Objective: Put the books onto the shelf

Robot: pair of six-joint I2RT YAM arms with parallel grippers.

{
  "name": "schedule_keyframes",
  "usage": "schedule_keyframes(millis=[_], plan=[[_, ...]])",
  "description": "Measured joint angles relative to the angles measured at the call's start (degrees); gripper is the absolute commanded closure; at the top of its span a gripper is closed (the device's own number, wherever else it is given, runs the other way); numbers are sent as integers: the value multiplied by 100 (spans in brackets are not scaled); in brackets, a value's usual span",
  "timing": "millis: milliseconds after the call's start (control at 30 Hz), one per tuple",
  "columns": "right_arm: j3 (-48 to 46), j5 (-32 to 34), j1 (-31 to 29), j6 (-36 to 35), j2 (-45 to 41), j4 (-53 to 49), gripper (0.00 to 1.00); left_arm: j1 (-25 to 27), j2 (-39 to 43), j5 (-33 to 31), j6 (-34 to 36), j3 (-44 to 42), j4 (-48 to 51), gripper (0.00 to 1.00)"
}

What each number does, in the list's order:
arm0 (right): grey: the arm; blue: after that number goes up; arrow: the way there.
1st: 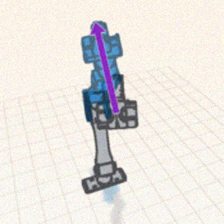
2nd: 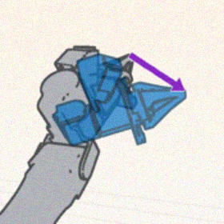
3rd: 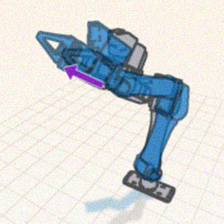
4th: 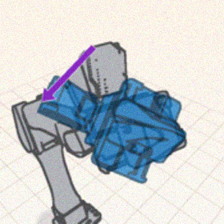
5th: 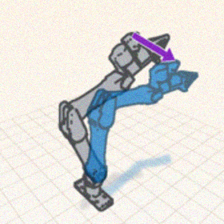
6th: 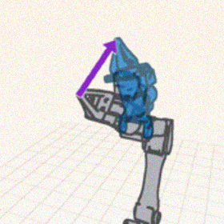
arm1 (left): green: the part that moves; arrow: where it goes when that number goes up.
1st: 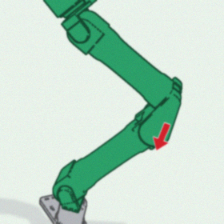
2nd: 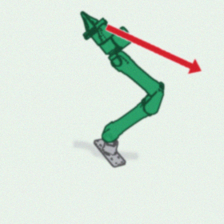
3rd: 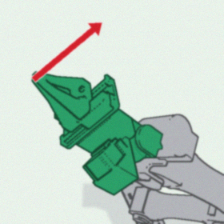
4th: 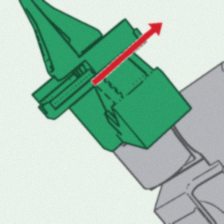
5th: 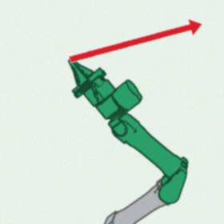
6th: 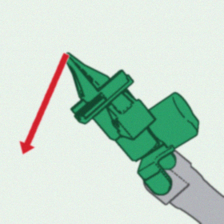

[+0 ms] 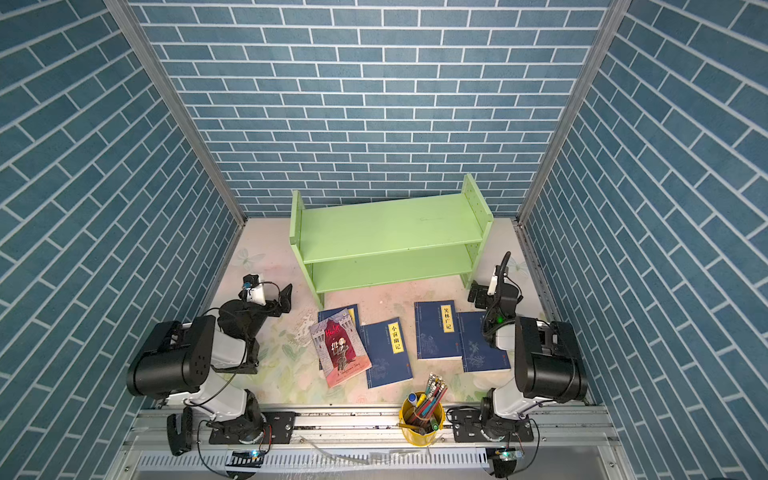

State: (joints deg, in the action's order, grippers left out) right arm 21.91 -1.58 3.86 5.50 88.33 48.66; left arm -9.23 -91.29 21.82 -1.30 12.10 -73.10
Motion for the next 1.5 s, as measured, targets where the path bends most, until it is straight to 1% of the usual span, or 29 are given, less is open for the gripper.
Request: schedule_keyframes(millis=[1400, 1500], plan=[[0, -17, -7, 0, 0, -7, 1, 4, 0, 0, 0, 4, 2, 0], [0, -20, -7, 0, 0, -7, 1, 24, 20, 2, 28, 74, 179, 0]])
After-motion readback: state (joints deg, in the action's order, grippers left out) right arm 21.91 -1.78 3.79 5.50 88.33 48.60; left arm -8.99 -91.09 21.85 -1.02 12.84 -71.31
